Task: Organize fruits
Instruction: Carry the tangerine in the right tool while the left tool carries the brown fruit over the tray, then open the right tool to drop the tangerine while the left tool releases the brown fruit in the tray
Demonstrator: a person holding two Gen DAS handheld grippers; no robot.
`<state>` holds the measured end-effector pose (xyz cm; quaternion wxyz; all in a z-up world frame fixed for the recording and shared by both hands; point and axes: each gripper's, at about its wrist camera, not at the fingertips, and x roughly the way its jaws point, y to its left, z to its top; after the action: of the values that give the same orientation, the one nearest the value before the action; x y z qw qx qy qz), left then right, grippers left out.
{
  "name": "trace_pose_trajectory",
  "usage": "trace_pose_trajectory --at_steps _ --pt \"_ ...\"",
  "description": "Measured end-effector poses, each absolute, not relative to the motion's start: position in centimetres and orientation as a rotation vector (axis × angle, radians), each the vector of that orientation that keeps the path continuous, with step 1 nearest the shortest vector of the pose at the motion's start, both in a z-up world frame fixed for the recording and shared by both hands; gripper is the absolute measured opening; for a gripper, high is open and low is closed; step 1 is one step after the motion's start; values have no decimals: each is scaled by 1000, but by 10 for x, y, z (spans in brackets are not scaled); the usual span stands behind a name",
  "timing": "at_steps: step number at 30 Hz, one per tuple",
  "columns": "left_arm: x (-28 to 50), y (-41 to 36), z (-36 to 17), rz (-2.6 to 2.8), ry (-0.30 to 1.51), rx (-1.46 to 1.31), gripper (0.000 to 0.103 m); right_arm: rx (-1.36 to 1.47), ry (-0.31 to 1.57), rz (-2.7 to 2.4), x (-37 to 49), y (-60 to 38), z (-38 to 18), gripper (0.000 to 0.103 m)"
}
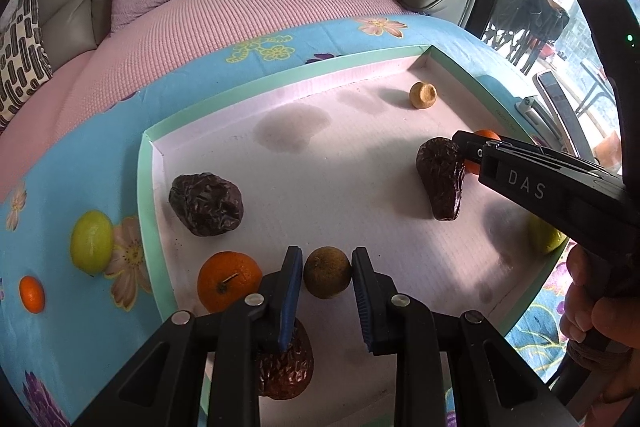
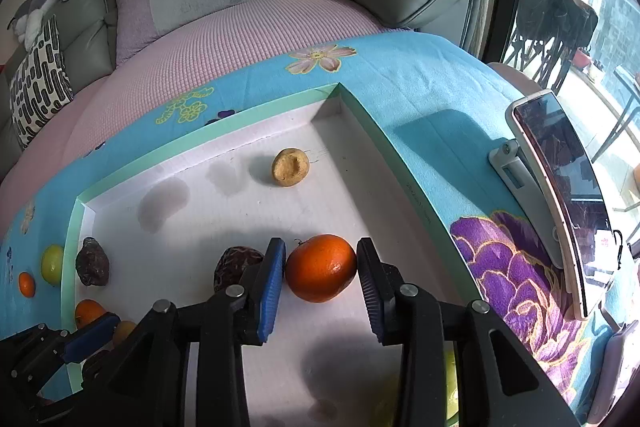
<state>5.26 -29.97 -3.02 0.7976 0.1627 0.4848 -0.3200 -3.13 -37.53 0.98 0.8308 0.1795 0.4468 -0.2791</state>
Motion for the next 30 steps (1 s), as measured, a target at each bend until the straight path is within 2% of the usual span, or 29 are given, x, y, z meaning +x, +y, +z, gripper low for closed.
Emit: trace_pose_trajectory --at_steps 3,5,7,10,16,17,19,27,30 --pt "51 -298 -25 -689 1033 345 32 381 943 -587 -32 -374 12 48" --pt "50 -298 -21 -688 1024 343 39 375 943 -586 -32 -371 15 48" --pt "49 -297 -17 -685 1016 340 60 365 942 -587 -32 -369 17 50" --pt "49 -294 -11 -673 1008 335 62 359 929 -590 -33 -367 21 66" --pt "47 -282 1 -601 961 356 80 355 931 -585 -34 -363 23 68" --pt "48 -279 2 -584 955 355 83 353 932 -585 -34 -362 24 70" --pt "51 -272 3 -533 943 353 94 345 933 -587 -34 -360 24 78" --pt "77 -227 -1 -349 963 248 102 290 945 -562 -26 -339 28 81" --pt "87 -209 -4 -273 973 212 103 286 943 -546 -23 -331 30 94"
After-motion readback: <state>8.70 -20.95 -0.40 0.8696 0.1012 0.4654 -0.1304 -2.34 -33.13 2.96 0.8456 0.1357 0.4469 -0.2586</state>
